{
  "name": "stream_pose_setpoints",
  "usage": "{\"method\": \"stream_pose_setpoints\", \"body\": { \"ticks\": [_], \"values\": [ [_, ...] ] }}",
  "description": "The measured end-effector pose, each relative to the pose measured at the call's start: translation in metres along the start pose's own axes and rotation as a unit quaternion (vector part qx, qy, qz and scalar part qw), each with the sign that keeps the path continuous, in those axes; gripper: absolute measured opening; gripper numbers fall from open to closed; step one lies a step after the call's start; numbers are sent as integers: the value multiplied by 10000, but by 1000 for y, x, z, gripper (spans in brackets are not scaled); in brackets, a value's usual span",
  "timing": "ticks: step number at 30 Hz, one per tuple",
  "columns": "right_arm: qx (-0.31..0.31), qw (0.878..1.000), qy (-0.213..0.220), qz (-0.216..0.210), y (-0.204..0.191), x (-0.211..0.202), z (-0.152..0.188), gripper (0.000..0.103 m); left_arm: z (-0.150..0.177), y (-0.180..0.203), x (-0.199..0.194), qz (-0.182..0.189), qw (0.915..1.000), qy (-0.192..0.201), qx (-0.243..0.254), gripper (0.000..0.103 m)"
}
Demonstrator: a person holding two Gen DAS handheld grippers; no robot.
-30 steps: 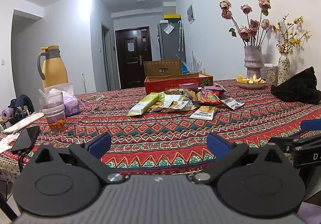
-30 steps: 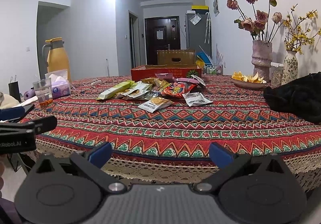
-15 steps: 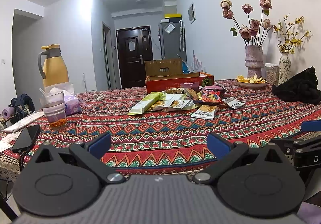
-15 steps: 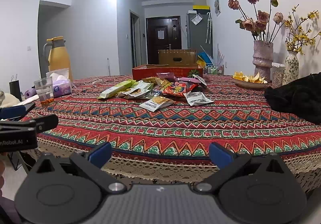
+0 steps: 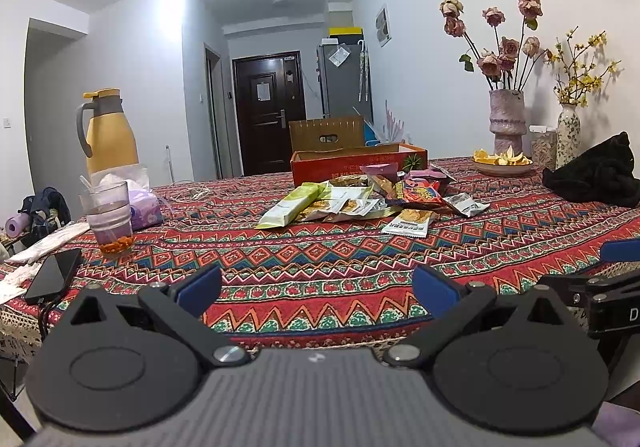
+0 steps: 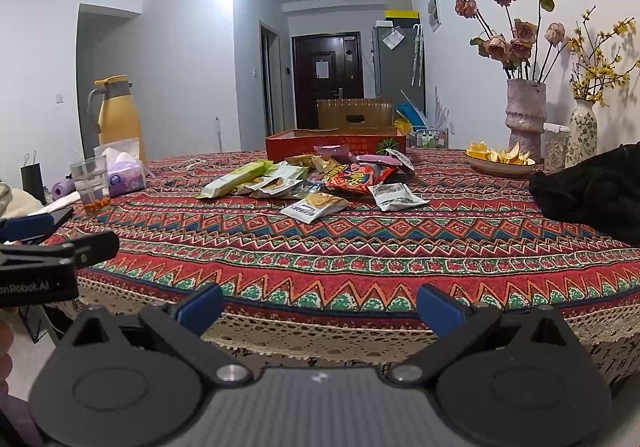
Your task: Organize snacks
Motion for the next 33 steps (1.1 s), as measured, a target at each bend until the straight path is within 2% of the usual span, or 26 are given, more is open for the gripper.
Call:
{"method": "stream_pose_setpoints", "body": {
  "ticks": [23, 27, 33],
  "values": [
    [-74, 10000, 29, -17, 1, 1, -1, 103, 0, -4, 2, -13, 10000, -5, -12, 103],
    [-181, 9994, 289, 51, 3, 6, -9, 103, -4, -14, 18, -114, 9999, -40, -41, 103],
    [-172, 9993, 325, 110, 18, 31, -21, 103, -13, -23, 56, -233, 9993, -170, -222, 103]
  ]
}}
Point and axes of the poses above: each gripper's, at about its wrist camera, not at the fingertips, and x roughly the way its jaws point, y to its right, z to its underside, the point moved 1 cm from there along x, roughly the way its jaws point, and after that the axes turned 10 degrees about y, right-handed, at the moved point
